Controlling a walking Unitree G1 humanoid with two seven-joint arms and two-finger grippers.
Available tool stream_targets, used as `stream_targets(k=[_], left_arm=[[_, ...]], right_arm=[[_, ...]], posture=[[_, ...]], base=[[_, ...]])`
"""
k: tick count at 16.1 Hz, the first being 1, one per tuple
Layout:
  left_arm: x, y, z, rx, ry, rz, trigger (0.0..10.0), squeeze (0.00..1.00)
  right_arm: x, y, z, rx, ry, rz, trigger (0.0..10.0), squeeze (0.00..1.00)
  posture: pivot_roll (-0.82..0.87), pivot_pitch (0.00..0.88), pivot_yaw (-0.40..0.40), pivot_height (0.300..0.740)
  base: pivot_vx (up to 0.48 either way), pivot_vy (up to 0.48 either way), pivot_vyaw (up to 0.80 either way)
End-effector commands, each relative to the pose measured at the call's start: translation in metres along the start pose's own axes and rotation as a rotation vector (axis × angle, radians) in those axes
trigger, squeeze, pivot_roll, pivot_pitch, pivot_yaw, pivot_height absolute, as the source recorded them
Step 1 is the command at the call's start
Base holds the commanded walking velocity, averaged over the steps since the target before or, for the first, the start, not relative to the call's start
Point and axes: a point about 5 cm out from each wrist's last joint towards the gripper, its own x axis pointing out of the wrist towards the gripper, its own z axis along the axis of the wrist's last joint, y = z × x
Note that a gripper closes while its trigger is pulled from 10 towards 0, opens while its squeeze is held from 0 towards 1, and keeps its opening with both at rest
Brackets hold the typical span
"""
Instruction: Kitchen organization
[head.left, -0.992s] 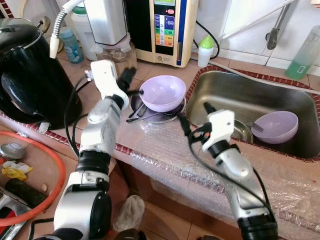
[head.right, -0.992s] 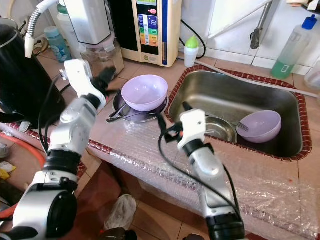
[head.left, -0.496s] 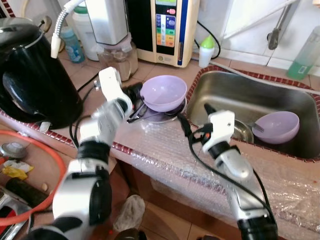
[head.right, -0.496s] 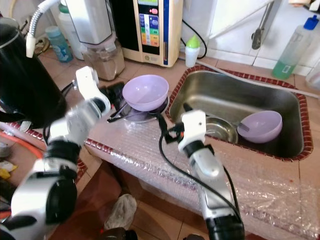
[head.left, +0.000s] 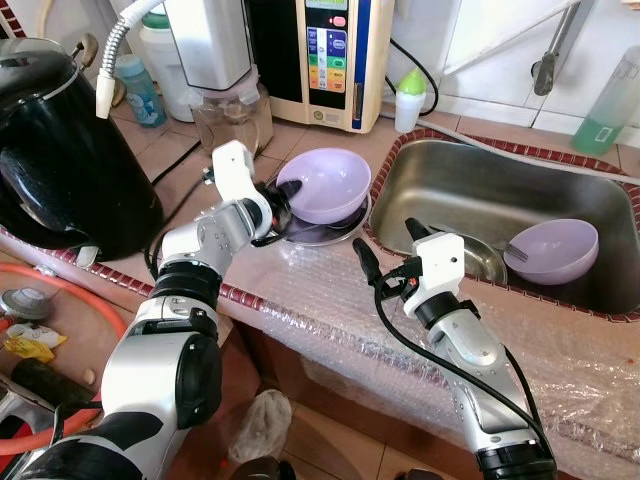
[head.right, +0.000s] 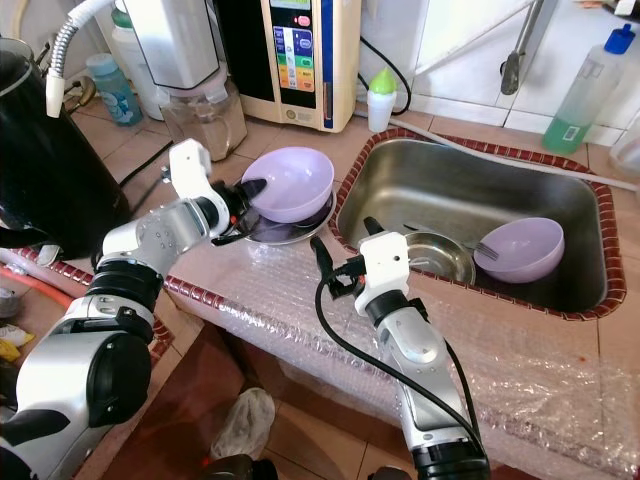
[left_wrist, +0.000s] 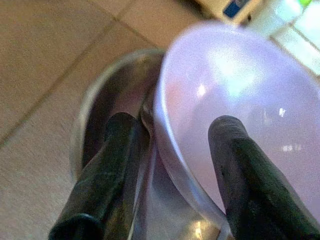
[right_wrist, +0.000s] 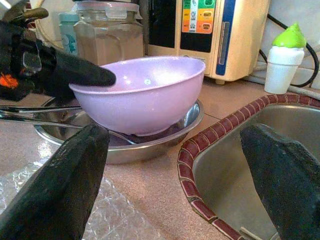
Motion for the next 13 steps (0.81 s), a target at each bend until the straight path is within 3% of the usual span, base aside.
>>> stream_targets(k=[1, 2, 3, 4, 5, 6, 7, 13], left_arm=[[0.0009, -0.0047, 0.0046, 0.042, 0.021, -0.011, 10.0, 1.0], [0.0014, -0.0051, 0.0036, 0.032, 0.017, -0.022, 10.0, 1.0], [0.0018, -0.0054, 0.0022, 0.03, 0.016, -0.029, 0.0, 1.0], [0.002, -0.0062, 0.001, 0.032, 0.02, -0.037, 0.0, 1.0], [0.0023, -0.0075, -0.0004, 0.032, 0.025, -0.05, 0.0, 0.89], [0.0025, -0.0087, -0.0013, 0.033, 0.028, -0.061, 0.0, 0.55], [0.0024, -0.0083, -0.001, 0.037, 0.025, -0.062, 0.0, 0.0], [0.0006, -0.0008, 0.0001, 0.061, -0.013, -0.032, 0.0, 0.0]], right_arm=[[0.0016, 0.0029, 0.0055, -0.006, -0.018, 0.007, 10.0, 0.0], [0.0015, 0.0033, 0.0052, -0.006, -0.017, 0.008, 10.0, 0.0], [0.0014, 0.004, 0.0049, -0.007, -0.016, 0.009, 10.0, 0.0], [0.0016, 0.0044, 0.0049, -0.008, -0.016, 0.01, 10.0, 0.0], [0.0016, 0.0046, 0.0048, -0.009, -0.016, 0.01, 10.0, 0.0], [0.0018, 0.0048, 0.0049, -0.009, -0.017, 0.011, 10.0, 0.0], [0.0028, 0.0052, 0.005, -0.01, -0.017, 0.013, 10.0, 0.0], [0.0054, 0.0039, 0.0052, -0.013, -0.017, 0.019, 10.0, 0.0]], posture=[[-0.07, 0.036, 0.127, 0.74], [-0.07, 0.036, 0.128, 0.74], [-0.07, 0.034, 0.129, 0.74], [-0.07, 0.033, 0.129, 0.74], [-0.07, 0.032, 0.126, 0.74], [-0.07, 0.033, 0.126, 0.74], [-0.07, 0.033, 0.122, 0.74], [-0.06, 0.033, 0.111, 0.74]], base=[[0.0, 0.0, 0.0], [0.0, 0.0, 0.0], [0.0, 0.0, 0.0], [0.0, 0.0, 0.0], [0.0, 0.0, 0.0], [0.0, 0.0, 0.0], [0.0, 0.0, 0.0], [0.0, 0.0, 0.0]])
